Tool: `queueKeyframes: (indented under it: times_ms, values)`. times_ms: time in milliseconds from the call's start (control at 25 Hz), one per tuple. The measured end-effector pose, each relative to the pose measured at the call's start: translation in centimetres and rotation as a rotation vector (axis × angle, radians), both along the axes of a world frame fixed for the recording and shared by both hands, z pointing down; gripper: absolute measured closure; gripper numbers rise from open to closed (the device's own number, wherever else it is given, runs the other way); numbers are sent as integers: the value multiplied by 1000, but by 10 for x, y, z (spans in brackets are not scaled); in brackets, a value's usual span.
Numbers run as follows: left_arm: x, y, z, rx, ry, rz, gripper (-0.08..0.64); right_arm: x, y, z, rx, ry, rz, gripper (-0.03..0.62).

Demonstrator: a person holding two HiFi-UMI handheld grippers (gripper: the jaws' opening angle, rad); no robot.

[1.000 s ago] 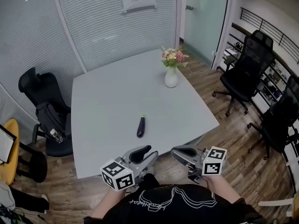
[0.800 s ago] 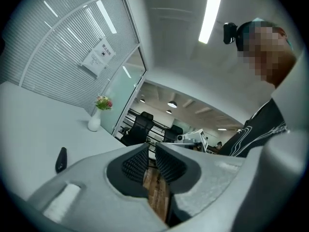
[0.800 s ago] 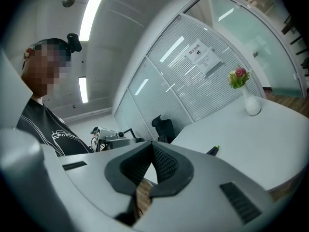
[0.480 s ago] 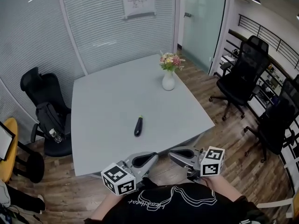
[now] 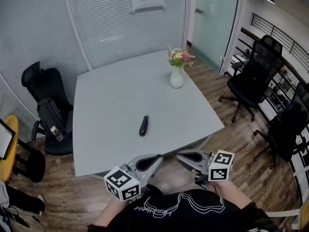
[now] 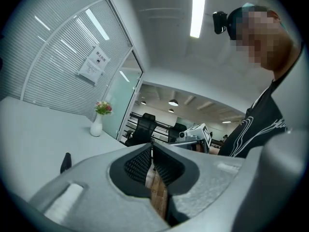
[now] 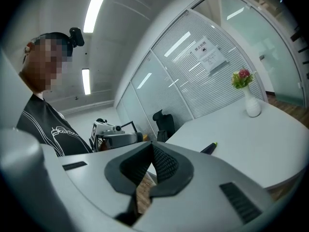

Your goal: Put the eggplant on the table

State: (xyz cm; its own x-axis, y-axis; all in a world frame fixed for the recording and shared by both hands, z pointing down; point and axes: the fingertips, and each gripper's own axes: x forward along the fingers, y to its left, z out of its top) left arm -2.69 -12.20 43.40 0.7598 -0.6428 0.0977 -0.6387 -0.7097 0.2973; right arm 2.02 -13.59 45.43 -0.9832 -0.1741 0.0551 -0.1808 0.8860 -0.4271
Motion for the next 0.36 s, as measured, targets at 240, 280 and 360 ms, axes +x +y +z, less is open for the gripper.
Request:
queueKeyframes:
  times_ms: [240,280,360]
  values:
    - [0,-12,4,6,-10,-21,538,3,-7,6,-13,14,14,583]
    - [0,-15,4,8,-13,-27,538,4,-10,7,-13,12,18,583]
    - [-1,-20,5,11,-18,-35,538,6,-15,8,-15,9,26,583]
